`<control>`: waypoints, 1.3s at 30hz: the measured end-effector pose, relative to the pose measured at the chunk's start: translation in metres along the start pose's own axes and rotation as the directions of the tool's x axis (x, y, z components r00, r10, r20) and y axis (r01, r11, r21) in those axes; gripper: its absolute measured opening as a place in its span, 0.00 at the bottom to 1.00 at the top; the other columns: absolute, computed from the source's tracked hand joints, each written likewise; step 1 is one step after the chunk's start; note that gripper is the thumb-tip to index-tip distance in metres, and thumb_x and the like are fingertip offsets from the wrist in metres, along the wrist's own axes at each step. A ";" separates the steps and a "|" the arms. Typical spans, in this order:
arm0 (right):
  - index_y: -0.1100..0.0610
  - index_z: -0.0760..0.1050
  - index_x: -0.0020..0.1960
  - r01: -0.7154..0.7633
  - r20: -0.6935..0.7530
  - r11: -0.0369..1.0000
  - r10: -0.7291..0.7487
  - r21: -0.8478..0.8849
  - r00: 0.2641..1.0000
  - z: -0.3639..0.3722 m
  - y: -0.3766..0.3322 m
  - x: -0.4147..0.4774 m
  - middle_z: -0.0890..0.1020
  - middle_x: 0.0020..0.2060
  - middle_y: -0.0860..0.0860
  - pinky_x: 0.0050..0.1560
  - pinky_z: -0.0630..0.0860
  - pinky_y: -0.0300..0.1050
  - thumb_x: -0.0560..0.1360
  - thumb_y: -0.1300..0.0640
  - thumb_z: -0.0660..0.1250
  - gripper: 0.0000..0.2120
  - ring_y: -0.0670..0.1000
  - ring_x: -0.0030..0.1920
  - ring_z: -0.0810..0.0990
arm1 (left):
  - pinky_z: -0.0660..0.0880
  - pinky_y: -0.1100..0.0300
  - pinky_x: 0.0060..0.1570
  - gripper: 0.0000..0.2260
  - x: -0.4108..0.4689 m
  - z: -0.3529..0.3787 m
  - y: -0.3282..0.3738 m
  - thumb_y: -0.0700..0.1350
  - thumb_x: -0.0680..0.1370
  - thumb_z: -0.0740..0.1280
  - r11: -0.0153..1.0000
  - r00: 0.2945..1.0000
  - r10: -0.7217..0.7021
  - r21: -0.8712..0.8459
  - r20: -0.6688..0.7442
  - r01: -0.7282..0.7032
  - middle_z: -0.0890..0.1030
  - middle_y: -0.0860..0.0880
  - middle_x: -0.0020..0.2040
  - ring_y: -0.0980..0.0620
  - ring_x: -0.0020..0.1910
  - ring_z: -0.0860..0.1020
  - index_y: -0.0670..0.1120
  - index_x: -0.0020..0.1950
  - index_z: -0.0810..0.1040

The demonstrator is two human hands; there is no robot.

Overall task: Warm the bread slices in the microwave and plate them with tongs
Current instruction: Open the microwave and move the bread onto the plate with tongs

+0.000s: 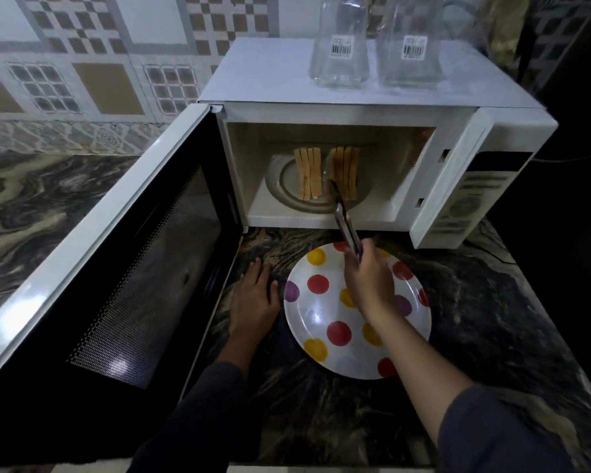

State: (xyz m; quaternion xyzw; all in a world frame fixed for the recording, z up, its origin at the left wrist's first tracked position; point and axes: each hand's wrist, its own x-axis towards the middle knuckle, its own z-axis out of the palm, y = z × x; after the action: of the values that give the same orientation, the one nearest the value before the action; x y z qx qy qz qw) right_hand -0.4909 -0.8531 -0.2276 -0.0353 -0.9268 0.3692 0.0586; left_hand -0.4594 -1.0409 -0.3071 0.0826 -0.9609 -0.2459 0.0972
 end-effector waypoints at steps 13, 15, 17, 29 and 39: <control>0.54 0.70 0.56 0.298 0.398 0.951 -0.245 -0.078 0.884 0.034 0.018 -0.034 0.81 0.43 0.54 0.37 0.70 0.46 0.78 0.48 0.58 0.12 0.58 0.44 0.79 | 0.48 0.56 0.74 0.32 -0.008 -0.003 0.004 0.40 0.78 0.61 0.988 0.987 0.121 -0.087 -0.110 -0.131 0.43 0.50 0.76 0.55 0.75 0.45 0.43 0.76 0.46; 0.54 0.69 0.53 0.300 0.414 0.951 -0.245 -0.072 0.876 0.034 0.018 -0.033 0.80 0.41 0.54 0.36 0.67 0.45 0.77 0.47 0.59 0.11 0.58 0.42 0.79 | 0.47 0.56 0.74 0.32 -0.008 -0.004 0.004 0.39 0.77 0.60 0.981 0.982 0.148 -0.110 -0.120 -0.161 0.45 0.49 0.77 0.56 0.75 0.44 0.43 0.76 0.47; 0.54 0.71 0.55 0.272 0.410 0.961 -0.232 -0.041 0.882 0.031 0.017 -0.032 0.80 0.40 0.53 0.36 0.70 0.46 0.78 0.47 0.59 0.11 0.56 0.41 0.78 | 0.48 0.60 0.74 0.30 -0.008 -0.005 0.003 0.37 0.78 0.59 0.960 0.981 0.122 -0.234 -0.153 -0.156 0.48 0.48 0.77 0.54 0.76 0.46 0.42 0.76 0.49; 0.55 0.77 0.50 0.123 0.346 0.923 -0.256 0.363 0.902 0.031 0.013 -0.038 0.78 0.34 0.55 0.35 0.69 0.45 0.78 0.53 0.62 0.08 0.47 0.32 0.74 | 0.66 0.55 0.67 0.21 0.029 -0.032 0.056 0.44 0.79 0.62 0.535 0.947 -0.321 -0.824 0.004 0.185 0.72 0.41 0.67 0.48 0.65 0.71 0.40 0.70 0.65; 0.51 0.75 0.56 0.005 0.447 0.924 -0.189 0.382 0.875 0.012 0.021 -0.037 0.79 0.33 0.48 0.38 0.71 0.36 0.79 0.51 0.61 0.09 0.44 0.34 0.76 | 0.77 0.57 0.47 0.02 0.031 -0.045 0.060 0.34 0.74 0.68 0.019 0.927 -0.240 -0.954 0.287 0.300 0.81 0.46 0.38 0.53 0.36 0.80 0.40 0.45 0.77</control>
State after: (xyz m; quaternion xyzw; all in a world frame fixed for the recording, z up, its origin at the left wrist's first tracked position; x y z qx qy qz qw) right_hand -0.4554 -0.8503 -0.2541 0.1153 -0.8270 0.5306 -0.1462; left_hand -0.4858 -1.0165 -0.2346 0.1699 -0.5063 -0.8435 0.0571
